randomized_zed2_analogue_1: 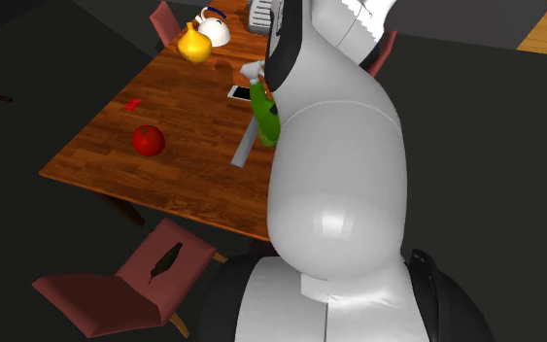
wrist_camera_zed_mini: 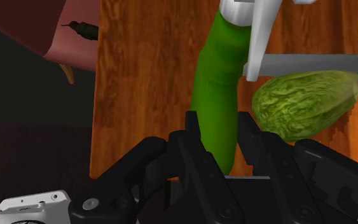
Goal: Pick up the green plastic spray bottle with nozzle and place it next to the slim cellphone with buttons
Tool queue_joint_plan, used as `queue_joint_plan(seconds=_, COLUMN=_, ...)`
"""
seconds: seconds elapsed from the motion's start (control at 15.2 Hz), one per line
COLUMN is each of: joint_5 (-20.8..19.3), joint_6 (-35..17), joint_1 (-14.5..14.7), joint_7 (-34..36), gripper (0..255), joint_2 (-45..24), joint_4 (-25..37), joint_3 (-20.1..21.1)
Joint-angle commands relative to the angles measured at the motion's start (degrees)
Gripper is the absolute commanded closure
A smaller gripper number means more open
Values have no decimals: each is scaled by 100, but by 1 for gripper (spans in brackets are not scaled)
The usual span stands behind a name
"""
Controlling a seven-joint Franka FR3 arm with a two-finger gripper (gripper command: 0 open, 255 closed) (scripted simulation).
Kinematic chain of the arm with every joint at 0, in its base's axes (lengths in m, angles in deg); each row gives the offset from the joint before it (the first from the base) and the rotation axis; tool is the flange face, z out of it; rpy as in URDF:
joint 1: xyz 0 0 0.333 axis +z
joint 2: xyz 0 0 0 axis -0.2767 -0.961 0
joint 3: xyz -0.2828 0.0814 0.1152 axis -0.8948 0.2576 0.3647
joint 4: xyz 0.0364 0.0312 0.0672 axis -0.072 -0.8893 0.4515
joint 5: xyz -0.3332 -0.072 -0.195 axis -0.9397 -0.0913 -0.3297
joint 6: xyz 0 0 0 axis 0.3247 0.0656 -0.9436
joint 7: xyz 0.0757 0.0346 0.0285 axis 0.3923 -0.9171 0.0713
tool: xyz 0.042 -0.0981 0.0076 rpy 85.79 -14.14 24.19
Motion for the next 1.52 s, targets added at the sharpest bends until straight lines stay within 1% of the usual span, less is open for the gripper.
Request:
queue_joint_plan(seconds=0.0, joint_5=-37, joint_6=122, joint_1=-7, joint_7=81, gripper=255, joint_2=-16, joint_4=160, joint_3=-32)
queue_joint_plan(seconds=0.66, joint_5=-201, joint_6=674, joint_1=-46, joint_7=410, gripper=255, joint_2=-174, joint_4=949, joint_3=-197)
queue_joint_plan(seconds=0.86, joint_5=-106, joint_6=324, joint_1=-80, joint_7=605, gripper=255, joint_2=-727, joint_4=1349, joint_3=189)
queue_joint_plan(seconds=1.06, joint_5=-96, joint_6=-12, joint_1=-137, joint_7=831, gripper=255, joint_2=-1312, joint_4=1804, joint_3=579)
queue_joint_plan(seconds=1.25, joint_5=-185, joint_6=-334, joint_1=-215, joint_7=1098, gripper=255, joint_2=-1936, joint_4=2315, joint_3=984)
queue_joint_plan(seconds=1.45, joint_5=-405, joint_6=-646, joint_1=-287, joint_7=1426, gripper=255, joint_2=-2615, joint_4=2883, joint_3=1400)
